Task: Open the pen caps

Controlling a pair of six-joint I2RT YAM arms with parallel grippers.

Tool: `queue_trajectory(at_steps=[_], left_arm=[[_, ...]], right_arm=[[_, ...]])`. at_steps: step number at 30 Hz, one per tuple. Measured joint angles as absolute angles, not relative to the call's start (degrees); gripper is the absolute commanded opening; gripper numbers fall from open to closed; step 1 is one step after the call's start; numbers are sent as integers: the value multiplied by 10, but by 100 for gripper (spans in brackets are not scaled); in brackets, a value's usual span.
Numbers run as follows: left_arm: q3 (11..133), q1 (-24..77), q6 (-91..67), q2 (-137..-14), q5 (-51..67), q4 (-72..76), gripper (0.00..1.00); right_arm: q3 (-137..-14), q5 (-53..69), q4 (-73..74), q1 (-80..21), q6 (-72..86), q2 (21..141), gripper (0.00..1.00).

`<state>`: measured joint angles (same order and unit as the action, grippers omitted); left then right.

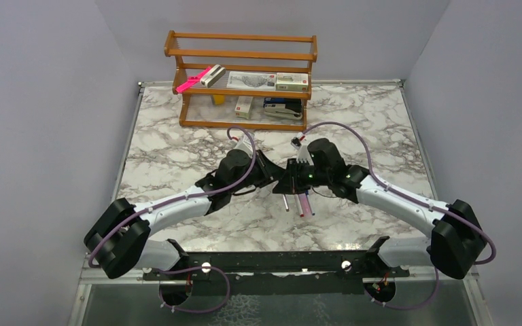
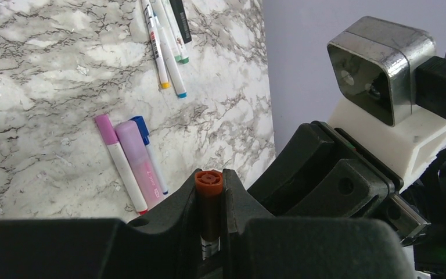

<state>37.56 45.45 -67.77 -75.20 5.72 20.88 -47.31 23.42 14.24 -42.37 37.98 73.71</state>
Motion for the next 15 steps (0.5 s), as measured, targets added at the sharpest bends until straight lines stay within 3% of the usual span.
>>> queue_trajectory(at_steps=[15], left_arm=[[383,301,-646,-769,101,234,0]], right_arm=[[-383,219,142,-492,418,697,1]])
